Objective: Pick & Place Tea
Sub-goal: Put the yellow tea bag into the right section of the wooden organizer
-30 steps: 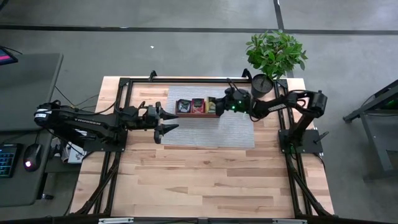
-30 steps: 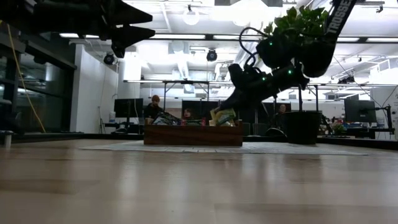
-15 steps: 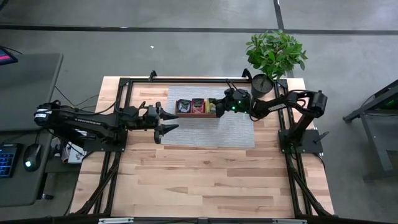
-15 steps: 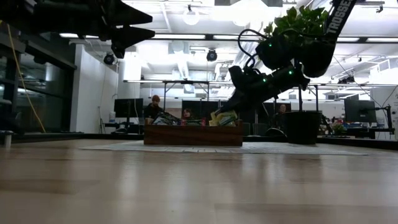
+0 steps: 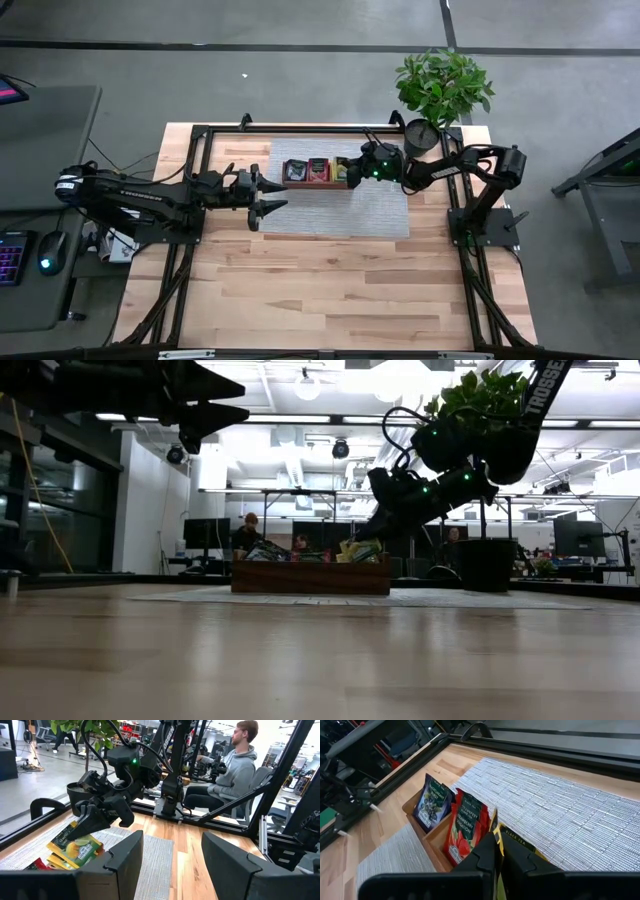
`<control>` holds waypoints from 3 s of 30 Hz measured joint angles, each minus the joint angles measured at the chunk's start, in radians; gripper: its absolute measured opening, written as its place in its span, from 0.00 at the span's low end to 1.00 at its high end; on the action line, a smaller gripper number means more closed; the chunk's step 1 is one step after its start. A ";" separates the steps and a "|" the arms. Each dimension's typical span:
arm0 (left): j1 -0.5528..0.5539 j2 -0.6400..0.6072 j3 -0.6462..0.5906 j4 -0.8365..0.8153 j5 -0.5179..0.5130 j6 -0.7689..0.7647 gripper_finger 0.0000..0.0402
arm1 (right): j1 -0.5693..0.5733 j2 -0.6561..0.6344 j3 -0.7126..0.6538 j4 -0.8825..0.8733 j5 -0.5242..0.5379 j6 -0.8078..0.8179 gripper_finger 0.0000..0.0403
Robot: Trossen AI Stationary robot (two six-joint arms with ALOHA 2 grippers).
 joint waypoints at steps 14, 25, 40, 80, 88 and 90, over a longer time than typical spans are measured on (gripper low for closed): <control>0.000 0.000 0.000 0.000 0.000 0.000 0.50 | 0.000 0.000 0.000 0.010 -0.001 0.007 0.19; 0.000 0.000 0.001 -0.001 0.001 0.008 0.50 | -0.006 -0.001 0.001 0.048 0.064 0.003 0.30; 0.000 0.000 0.001 -0.001 0.001 0.007 0.50 | 0.020 -0.001 0.250 -0.340 -0.042 -0.192 0.02; 0.000 0.000 0.001 -0.054 0.027 -0.018 0.50 | 0.092 0.171 0.657 -1.263 0.090 -0.020 0.00; 0.000 0.000 0.001 -0.060 0.028 -0.016 0.50 | 0.085 0.184 0.658 -1.248 0.063 -0.012 0.00; 0.000 0.000 0.001 -0.061 0.029 -0.015 0.50 | 0.085 0.191 0.658 -1.237 0.060 0.006 0.00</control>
